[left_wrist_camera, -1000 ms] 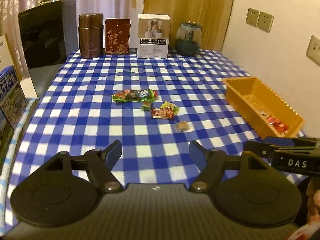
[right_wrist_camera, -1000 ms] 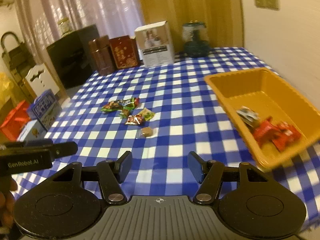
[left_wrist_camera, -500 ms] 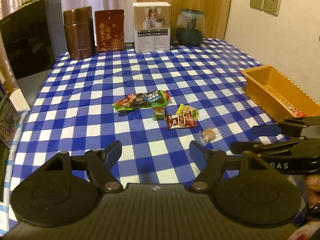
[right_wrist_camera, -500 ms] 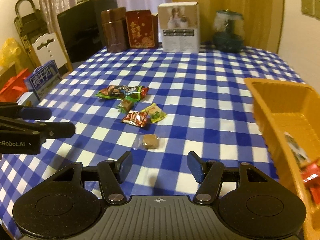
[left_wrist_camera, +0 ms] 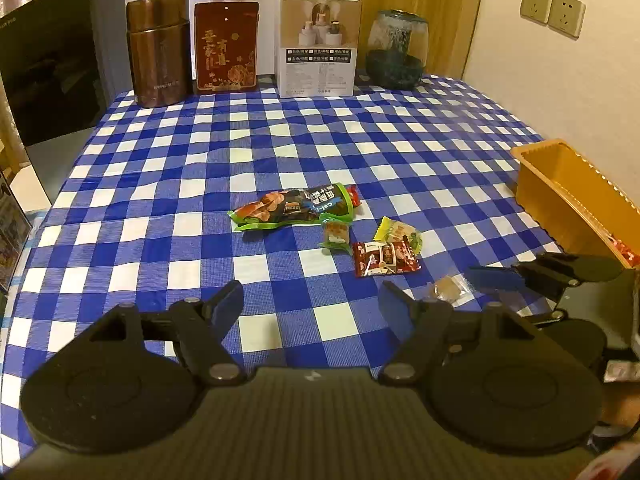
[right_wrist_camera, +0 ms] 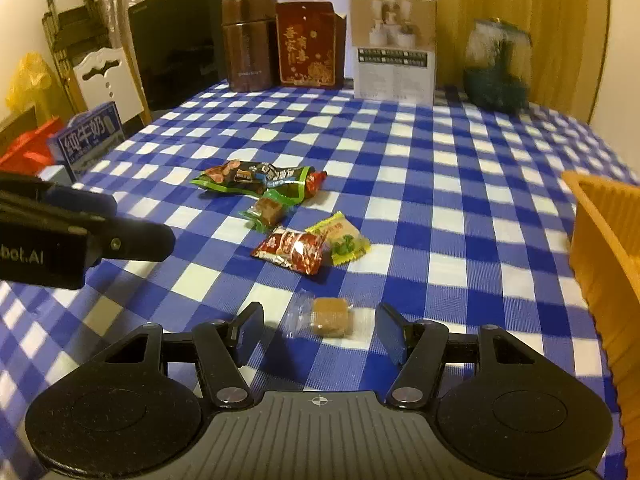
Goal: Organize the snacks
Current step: 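Lower the right tool onto the small brown wrapped candy and close it, then grasp the brown-red snack packet with the left tool while the right tool holds the brown candy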
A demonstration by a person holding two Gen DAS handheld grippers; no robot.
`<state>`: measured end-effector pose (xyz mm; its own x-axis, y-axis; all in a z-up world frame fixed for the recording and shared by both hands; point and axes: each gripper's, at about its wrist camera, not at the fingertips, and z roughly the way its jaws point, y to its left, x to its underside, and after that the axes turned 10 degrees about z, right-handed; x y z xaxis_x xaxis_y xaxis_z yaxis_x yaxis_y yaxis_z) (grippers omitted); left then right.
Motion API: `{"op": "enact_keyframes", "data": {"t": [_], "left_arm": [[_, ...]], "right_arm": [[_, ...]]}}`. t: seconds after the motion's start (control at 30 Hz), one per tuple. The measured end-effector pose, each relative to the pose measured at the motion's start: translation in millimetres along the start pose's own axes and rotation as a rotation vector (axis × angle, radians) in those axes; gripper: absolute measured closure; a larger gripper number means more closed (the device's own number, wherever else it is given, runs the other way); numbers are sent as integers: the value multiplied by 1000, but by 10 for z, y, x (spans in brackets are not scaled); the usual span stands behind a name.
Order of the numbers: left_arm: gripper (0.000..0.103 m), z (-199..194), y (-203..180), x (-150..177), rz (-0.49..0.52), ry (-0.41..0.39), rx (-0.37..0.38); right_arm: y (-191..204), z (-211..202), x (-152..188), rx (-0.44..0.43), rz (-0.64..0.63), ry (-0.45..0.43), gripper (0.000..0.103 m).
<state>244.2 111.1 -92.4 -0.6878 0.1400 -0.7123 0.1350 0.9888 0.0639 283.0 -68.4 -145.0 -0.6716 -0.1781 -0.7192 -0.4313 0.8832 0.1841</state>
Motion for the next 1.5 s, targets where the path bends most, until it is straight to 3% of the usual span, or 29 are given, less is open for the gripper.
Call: {"op": "enact_keyframes", "data": {"t": [0.17,0.27,0.33,0.4,0.67,1.0,1.27,1.5], "left_arm": [[32,37,11,21,-6,10,3],[32,56,-4,20,-5,14,7],[32,63,-18,17,-4,14,10],[32,66,-33,12,-2,13,14],[32,119,-67,0,12,15,28],[33,344,-213,-112,92,-1,104],[40,646,-339,-185,48,7,169],[42,832,-476,-207,27,-6,122]], "right_arm": [[80,38,45,27,-50,-22,43],[109,27,72,18,-68,-20,56],[119,27,78,22,-73,-25,56],[113,32,75,15,-62,-22,64],[96,-11,66,16,-34,-10,76],[-289,-212,-138,100,110,-69,76],[-488,-249,-165,126,180,-73,76],[-567,-259,-165,138,211,-77,76]]}}
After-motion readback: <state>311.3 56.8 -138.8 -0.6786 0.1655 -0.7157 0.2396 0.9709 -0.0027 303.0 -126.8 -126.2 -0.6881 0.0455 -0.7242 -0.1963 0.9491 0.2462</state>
